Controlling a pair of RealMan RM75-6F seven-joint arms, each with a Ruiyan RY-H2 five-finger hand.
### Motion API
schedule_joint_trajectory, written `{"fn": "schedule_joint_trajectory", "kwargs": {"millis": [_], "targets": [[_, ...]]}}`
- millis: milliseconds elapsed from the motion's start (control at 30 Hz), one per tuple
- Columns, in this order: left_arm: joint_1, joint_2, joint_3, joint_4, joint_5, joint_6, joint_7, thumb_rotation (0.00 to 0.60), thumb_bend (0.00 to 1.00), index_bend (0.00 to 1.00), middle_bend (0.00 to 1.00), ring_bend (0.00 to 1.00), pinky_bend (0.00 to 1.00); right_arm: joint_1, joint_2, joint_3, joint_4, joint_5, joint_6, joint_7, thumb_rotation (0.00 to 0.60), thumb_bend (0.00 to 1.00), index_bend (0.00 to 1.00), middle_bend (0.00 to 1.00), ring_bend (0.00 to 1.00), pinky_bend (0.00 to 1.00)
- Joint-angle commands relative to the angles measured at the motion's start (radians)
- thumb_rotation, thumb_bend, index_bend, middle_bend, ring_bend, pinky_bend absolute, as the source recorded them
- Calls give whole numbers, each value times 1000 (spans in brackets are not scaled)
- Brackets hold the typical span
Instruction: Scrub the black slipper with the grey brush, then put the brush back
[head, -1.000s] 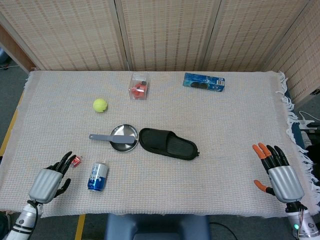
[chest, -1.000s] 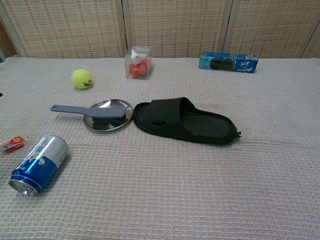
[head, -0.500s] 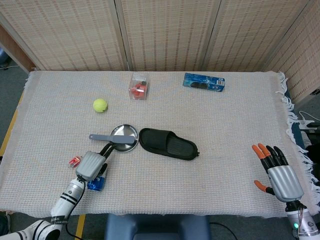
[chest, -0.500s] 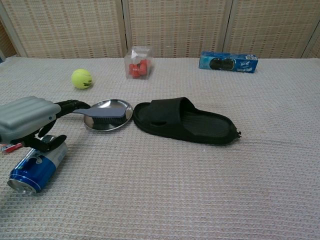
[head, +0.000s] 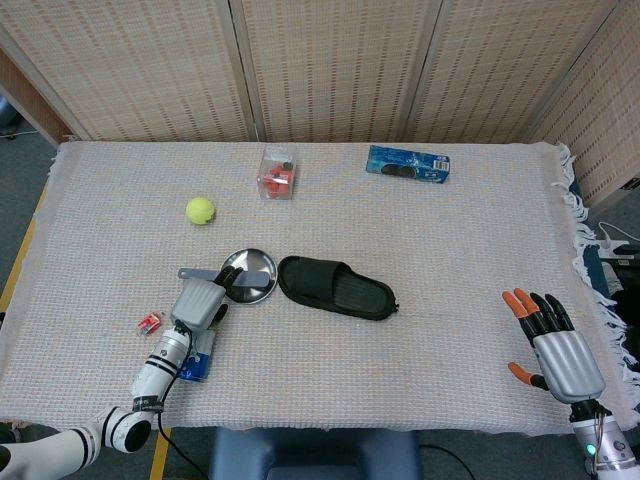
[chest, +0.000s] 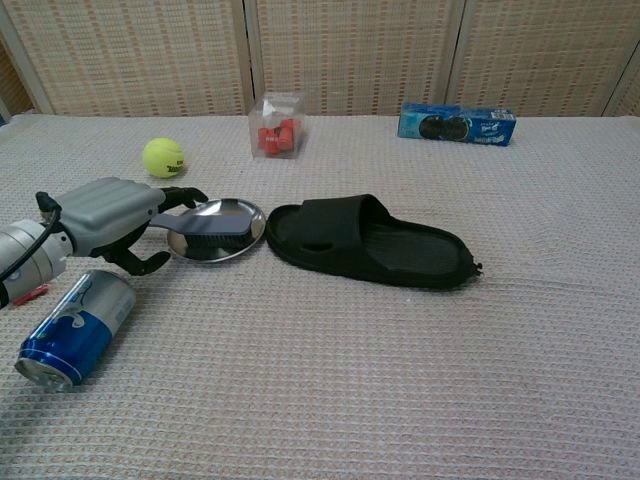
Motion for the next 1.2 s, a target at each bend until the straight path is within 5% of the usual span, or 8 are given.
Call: {"fn": "schedule_joint_trajectory", "kwargs": {"millis": [33, 733, 1200], "targets": [[-22, -24, -4, 38, -10, -1, -15, 600, 452, 108, 136, 709, 964, 0, 1, 0, -2, 3, -3, -1, 600, 62, 0, 0, 0, 0], [-102, -114, 0, 198, -48, -10, -22, 600, 445, 230, 231, 739, 986, 3, 22, -4, -24, 19, -23, -7, 600, 62, 0, 0, 0, 0], [-104, -125, 24, 249, -46, 16, -30, 600, 444, 398, 435, 740, 988, 3, 28, -12, -30, 9, -25, -4, 600, 62, 0, 0, 0, 0]]}}
